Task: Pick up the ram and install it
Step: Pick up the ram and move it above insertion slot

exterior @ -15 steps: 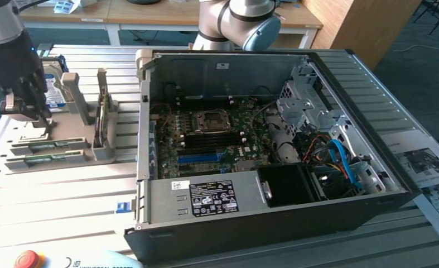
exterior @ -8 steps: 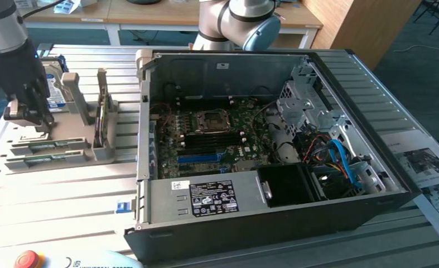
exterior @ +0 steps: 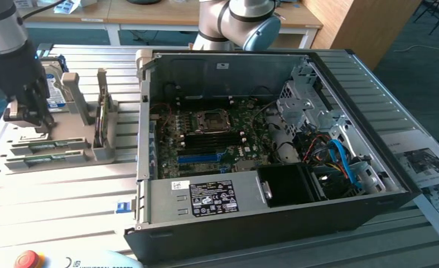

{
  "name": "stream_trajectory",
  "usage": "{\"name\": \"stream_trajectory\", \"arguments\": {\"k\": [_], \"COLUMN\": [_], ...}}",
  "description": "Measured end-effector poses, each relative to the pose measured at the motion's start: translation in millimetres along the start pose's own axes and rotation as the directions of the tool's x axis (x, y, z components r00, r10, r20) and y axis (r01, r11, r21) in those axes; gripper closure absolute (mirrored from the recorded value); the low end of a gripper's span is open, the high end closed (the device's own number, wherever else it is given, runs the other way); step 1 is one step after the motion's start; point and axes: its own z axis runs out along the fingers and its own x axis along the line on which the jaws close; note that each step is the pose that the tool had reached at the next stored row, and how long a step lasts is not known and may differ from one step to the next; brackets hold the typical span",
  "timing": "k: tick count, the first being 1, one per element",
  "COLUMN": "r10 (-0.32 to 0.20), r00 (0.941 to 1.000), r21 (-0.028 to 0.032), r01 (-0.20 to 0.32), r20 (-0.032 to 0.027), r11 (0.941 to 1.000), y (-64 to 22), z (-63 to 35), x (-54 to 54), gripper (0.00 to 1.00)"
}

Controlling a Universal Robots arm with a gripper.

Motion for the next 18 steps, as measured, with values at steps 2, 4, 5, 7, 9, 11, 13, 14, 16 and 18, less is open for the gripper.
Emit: {"name": "stream_trajectory", "arguments": {"k": [2,4,5,7,9,11,13,14,16,18], "r10": [0.000,0.000,0.000,0.000,0.000,0.000,0.000,0.000,0.000,0.000], "r00": [1.0000,1.0000,1.0000,1.0000,1.0000,1.0000,1.0000,1.0000,1.0000,1.0000], "r21": [0.0000,0.0000,0.0000,0.0000,0.0000,-0.0001,-0.0001,-0.0001,-0.0001,0.0000], "r01": [0.000,0.000,0.000,0.000,0.000,0.000,0.000,0.000,0.000,0.000], "r20": [0.0000,0.0001,0.0000,0.0000,0.0001,0.0000,0.0000,0.0000,0.0000,0.0001], "r11": [1.0000,1.0000,1.0000,1.0000,1.0000,1.0000,1.0000,1.0000,1.0000,1.0000], "y": [0.1,0.1,0.1,0.2,0.2,0.2,0.2,0.2,0.2,0.2], "z": [0.0,-0.1,-0.1,-0.1,-0.1,-0.1,-0.1,-0.1,-0.2,-0.1], "x": [1.8,3.7,4.6,6.2,6.2,6.3,6.3,6.3,6.3,6.3], "gripper": [0.69,0.69,0.69,0.69,0.69,0.69,0.69,0.69,0.69,0.70]}}
